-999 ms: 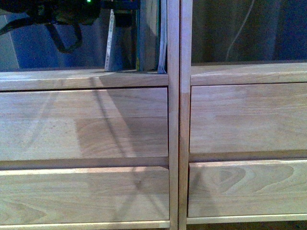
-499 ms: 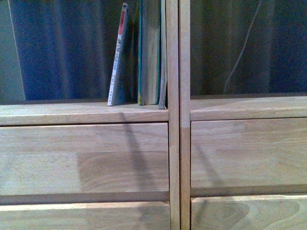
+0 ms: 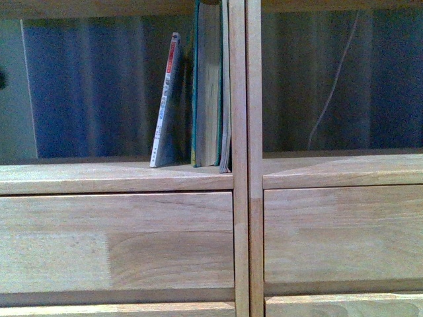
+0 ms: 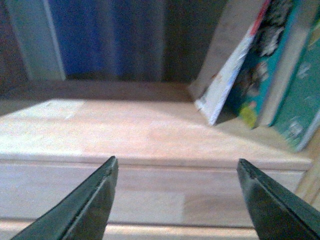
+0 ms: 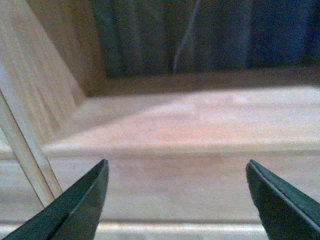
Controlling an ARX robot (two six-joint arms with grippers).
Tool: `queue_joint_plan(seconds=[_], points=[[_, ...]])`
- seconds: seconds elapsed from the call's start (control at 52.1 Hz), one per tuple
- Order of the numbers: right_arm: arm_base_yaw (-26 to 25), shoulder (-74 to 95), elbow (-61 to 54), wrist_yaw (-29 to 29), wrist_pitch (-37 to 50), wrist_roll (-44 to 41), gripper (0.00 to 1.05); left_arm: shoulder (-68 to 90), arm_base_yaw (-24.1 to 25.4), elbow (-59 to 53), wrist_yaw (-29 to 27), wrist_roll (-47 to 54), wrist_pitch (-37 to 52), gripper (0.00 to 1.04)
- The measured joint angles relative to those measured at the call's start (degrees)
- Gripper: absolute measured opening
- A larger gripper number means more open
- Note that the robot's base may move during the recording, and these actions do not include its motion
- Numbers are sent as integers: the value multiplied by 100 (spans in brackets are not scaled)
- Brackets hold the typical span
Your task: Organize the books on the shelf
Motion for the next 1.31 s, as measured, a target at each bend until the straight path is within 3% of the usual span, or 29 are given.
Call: queue_joint_plan(seconds=[0.211,0.365,0.442,0.653,0.711,0.787,1.306], points=[[-15,-557,-964,42,-107,-289,51,-776,505,-1327,413,20,428,39],[-15,-1071,-1764,50,164,-369,18,-1379,949,-2319,811,22,743,5],[-15,-1316,-2085,55,221,-387,2,-1655,1132,-2693,988,33,833,3],[-15,-1849,-2616,55,232,-393,3,-2223,1451,-3331,1292,37,892,3],[-15,-2050,-2758,52,186,-393,3,-2424,1823,-3491,1781,44,887,3],[-15,-2232,-2857,55,133,-393,3,-2579,2011,-3606,1808,42,852,3],[-15,-3178,-3272,57,-435,-393,3,-3482,2037,-4085,1871,42,420,3]])
